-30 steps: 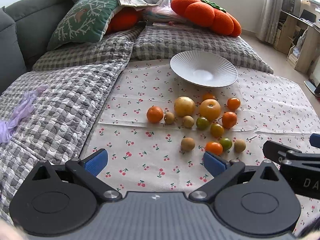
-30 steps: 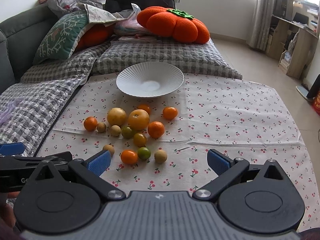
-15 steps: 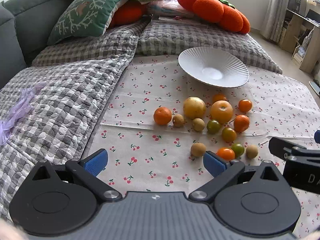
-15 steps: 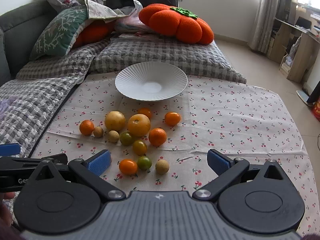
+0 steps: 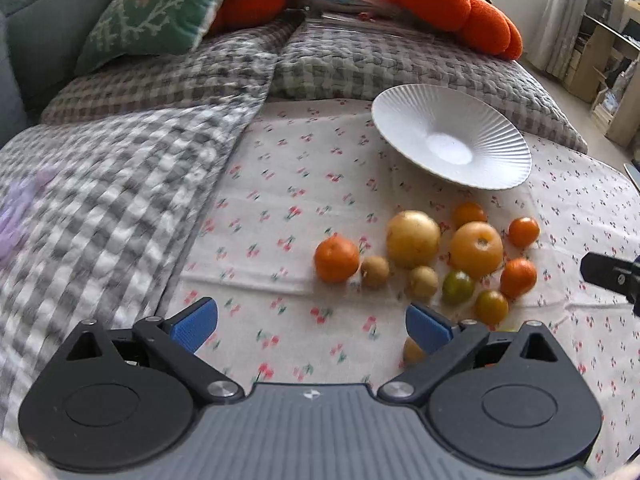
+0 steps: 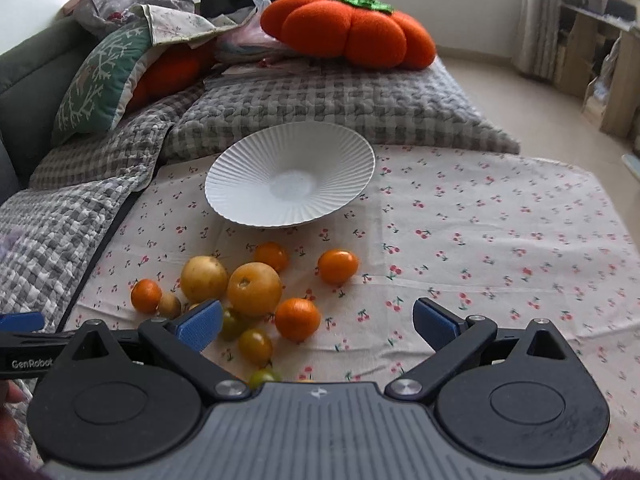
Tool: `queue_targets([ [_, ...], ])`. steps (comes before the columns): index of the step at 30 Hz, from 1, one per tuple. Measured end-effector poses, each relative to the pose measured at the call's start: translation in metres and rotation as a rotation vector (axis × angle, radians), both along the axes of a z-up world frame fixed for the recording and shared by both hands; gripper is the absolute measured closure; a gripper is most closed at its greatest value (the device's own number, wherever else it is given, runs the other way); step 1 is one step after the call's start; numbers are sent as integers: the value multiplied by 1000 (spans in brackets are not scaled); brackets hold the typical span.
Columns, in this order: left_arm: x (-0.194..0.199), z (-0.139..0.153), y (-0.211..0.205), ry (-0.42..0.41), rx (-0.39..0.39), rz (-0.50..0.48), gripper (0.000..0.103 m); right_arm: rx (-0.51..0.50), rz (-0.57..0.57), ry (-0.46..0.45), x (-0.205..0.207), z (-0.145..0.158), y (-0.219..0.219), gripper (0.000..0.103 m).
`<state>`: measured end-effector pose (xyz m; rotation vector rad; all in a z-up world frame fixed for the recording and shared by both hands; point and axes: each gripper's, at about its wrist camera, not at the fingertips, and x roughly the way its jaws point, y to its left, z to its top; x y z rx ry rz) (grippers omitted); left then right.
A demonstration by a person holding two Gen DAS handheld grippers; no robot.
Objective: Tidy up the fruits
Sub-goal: 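Grasp the large yellow pear with the left gripper while the right gripper grasps a large orange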
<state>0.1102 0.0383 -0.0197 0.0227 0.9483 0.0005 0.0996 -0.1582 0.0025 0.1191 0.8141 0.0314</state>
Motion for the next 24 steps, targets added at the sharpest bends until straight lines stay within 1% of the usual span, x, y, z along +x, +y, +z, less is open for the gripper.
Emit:
queue_targets([
  [3,17,-3,-12,-11,10,-43,7,45,61,15,14,-3,2,8],
  [4,24,-6,-17,-13,17,-65,8,46,89,14,18,-4,6,13],
  [6,37,-13,-26,-2,28,-93,13,42,139,15,25,-8,12,17],
  [8,48,-19,-32,8,23,-115,15,31,195,26,33,-14,20,27],
  [11,60,-28,-35,14,28,-129,18,24,259,47,42,-22,22,34],
  [13,66,-32,-34,10,34,-134,18,13,295,48,44,-25,25,34],
  [15,72,-35,-35,12,22,-145,20,3,326,50,44,-27,26,36],
  [17,77,-36,-36,10,4,-150,21,-33,347,51,46,-29,30,41],
  [19,81,-36,-36,9,-20,-158,21,-54,357,53,50,-31,31,42],
  [24,83,-35,-42,-2,-28,-181,24,-51,367,52,55,-32,29,47],
])
